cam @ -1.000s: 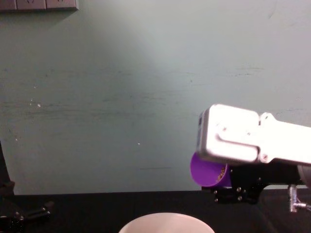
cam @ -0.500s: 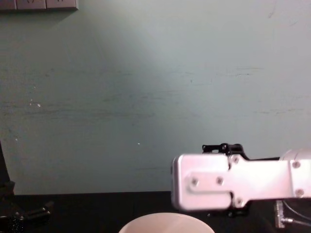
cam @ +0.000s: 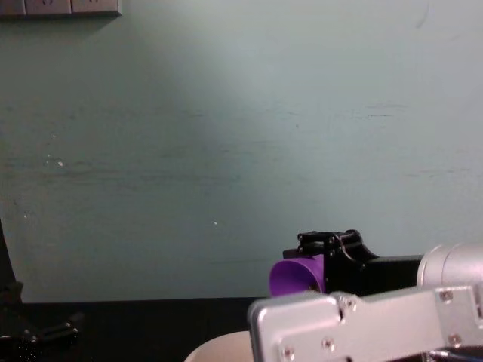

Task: Pick up the cup and pour the mung beans from the cup into the bowl.

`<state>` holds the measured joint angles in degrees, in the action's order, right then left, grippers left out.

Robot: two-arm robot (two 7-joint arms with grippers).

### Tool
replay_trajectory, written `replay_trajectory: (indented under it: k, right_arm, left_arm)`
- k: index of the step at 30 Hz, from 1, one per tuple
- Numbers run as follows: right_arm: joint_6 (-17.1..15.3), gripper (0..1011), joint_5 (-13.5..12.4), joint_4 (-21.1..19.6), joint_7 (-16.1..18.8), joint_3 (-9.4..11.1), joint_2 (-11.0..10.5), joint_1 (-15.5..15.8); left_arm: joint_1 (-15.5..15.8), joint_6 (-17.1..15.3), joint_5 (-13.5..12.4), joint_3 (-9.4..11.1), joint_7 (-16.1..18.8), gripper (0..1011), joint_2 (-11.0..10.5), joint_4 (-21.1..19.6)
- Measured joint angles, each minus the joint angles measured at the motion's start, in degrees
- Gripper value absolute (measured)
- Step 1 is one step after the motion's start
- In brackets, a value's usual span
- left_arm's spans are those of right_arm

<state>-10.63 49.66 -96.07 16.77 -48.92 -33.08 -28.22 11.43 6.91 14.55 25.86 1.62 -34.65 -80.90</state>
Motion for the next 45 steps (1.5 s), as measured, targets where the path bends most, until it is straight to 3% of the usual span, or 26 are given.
replay_trajectory:
  k: [12,32,45]
  right_arm:
    - [0.2,733,6.2,0.4,0.2,-1.2,0.3,-0.2]
    - [1.6,732,10.8,0.5,0.4,-0.5,0.8,1.0]
    - [1.7,733,19.3,0.2,-1.1,-2.0,0.5,1.0]
  left_arm:
    - [0.0,0.0,0.0,0.0,0.0,1000,0.0,0.0]
    - [0.0,0.0,0.0,0.0,0.0,1000,0.0,0.0]
    - [0.0,0.0,0.0,0.0,0.0,1000,0.0,0.0]
